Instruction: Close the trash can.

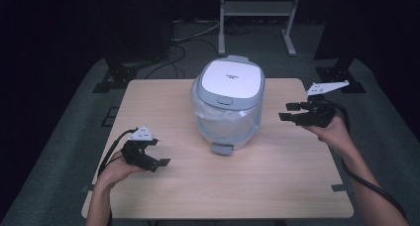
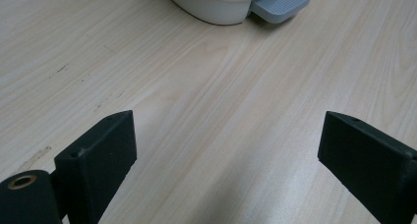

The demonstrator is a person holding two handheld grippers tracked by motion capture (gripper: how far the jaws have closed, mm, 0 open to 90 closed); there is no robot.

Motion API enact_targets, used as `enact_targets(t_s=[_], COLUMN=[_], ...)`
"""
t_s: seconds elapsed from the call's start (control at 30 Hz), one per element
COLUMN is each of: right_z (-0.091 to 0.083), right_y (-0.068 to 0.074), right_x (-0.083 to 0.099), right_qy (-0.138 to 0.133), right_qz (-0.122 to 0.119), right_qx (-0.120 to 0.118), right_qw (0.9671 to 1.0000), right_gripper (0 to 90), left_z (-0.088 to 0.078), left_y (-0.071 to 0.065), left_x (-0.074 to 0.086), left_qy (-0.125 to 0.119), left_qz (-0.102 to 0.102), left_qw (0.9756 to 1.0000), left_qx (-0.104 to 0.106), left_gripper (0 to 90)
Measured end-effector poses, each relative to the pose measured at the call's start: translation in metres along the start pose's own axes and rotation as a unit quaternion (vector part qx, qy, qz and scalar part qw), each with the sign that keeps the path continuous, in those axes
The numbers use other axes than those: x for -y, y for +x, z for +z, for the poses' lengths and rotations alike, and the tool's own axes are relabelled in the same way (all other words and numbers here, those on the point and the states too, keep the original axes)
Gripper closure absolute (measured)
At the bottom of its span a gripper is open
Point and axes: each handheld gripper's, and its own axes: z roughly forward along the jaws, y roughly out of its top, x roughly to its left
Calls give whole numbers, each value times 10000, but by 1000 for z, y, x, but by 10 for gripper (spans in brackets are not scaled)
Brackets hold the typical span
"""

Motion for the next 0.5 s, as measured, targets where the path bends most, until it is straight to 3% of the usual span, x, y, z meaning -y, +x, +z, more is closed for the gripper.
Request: enact_targets(t_s=[0.5], right_z=[8], right_y=[-1], right_x=[21], right_qy=[58], right_qz=[144], right_qx=[34], right_qw=[9999], right_gripper=[432], left_z=[3], left_y=[2], left_x=[3], left_qy=[-13], left_qz=[-59], left_qw=[10000], left_qx=[-19], left_gripper=[67])
